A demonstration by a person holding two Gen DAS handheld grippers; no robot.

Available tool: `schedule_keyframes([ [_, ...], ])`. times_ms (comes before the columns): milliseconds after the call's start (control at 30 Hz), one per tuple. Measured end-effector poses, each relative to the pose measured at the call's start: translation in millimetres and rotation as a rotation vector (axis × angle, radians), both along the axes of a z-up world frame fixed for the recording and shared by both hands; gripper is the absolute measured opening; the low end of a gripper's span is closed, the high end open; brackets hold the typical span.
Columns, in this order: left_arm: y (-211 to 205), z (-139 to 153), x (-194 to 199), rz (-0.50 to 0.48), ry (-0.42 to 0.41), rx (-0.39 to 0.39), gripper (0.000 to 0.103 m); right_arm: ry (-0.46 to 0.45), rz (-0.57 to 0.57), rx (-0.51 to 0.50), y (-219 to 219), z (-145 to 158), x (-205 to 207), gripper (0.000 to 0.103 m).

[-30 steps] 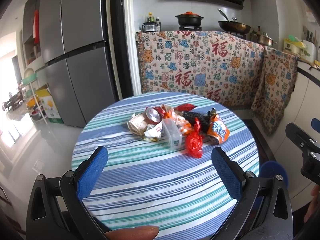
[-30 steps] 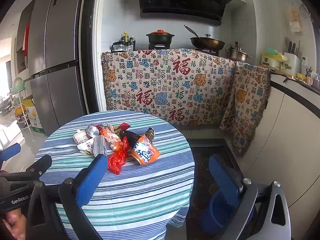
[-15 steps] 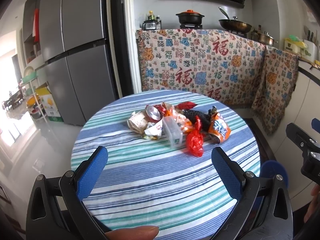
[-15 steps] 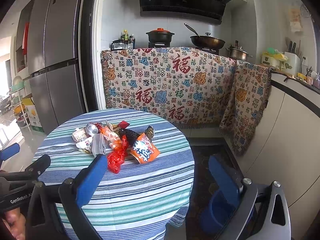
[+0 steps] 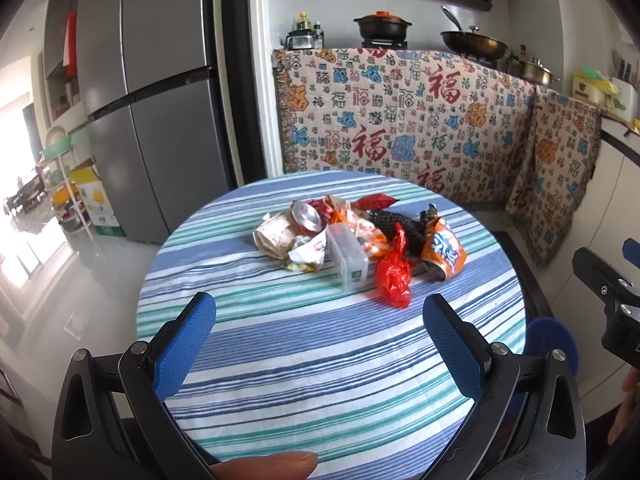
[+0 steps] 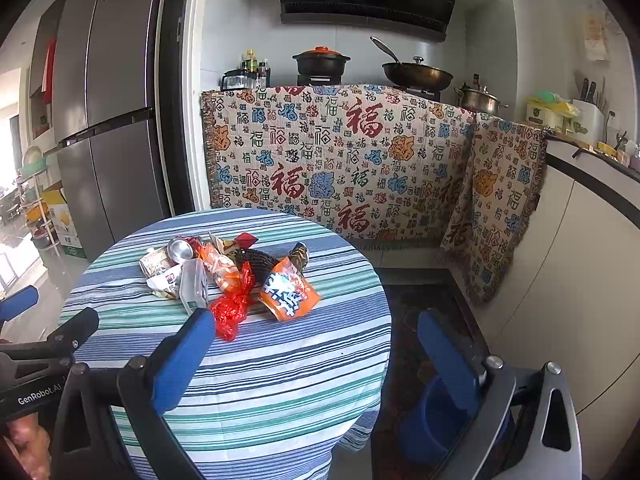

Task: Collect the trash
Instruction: 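Grasp the orange snack bag with the right tool while the left tool grasps the white chip bag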

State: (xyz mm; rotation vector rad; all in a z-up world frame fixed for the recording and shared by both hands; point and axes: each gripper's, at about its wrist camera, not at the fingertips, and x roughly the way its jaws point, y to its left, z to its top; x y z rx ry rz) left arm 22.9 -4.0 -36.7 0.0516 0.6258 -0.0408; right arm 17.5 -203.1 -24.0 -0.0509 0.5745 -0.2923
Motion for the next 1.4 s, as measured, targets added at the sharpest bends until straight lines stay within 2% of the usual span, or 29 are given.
schedule_keyframes([
  [133, 6.6, -13.4, 14.3, 0.011, 0.039, -0.022, 0.103, 0.022, -0.011, 0.004, -5.5, -9.9, 8.7, 0.103],
  [233, 18.5, -37.8, 32.5, 0.042, 0.088, -0.051, 0.103, 0.029, -0.022, 0.032, -13.7, -21.0, 15.9, 0.103],
  [333, 26.3, -63.1, 50.5, 0.074, 0.121, -0.043, 0.103, 0.047, -0.028, 0.048, -22.9, -37.8, 26.8, 0.103],
  [433, 35.5, -93.0, 71.4, 0.089, 0.181, -0.043, 0.103, 0.084, -0.023, 0.078, -33.7, -63.2, 41.4, 0.103],
  [600, 54.1, -135.4, 103.2, 0.112, 0.296, -0.088, 0.103, 0.189, -0.017, 0.061, -47.4, -111.3, 65.8, 0.103],
  [733, 64.9, -155.1, 123.9, 0.124, 0.351, -0.097, 0.103, 0.259, -0.007, 0.087, -52.3, -142.4, 86.7, 0.103],
  [867, 62.5, -161.9, 140.2, 0.102, 0.33, -0.02, 0.103, 0.313, -0.002, 0.096, -51.4, -162.6, 107.1, 0.103],
  [1033, 54.8, -159.5, 168.4, 0.019, 0.322, -0.007, 0.103, 0.384, -0.014, 0.114, -51.5, -183.3, 129.3, 0.103],
  [1233, 52.2, -158.1, 207.6, -0.031, 0.328, -0.008, 0.103, 0.38, -0.012, 0.128, -54.1, -187.1, 157.0, 0.103],
  [1400, 47.7, -157.9, 217.4, -0.046, 0.326, 0.002, 0.103, 0.377, 0.04, 0.116, -52.3, -189.1, 183.8, 0.103],
])
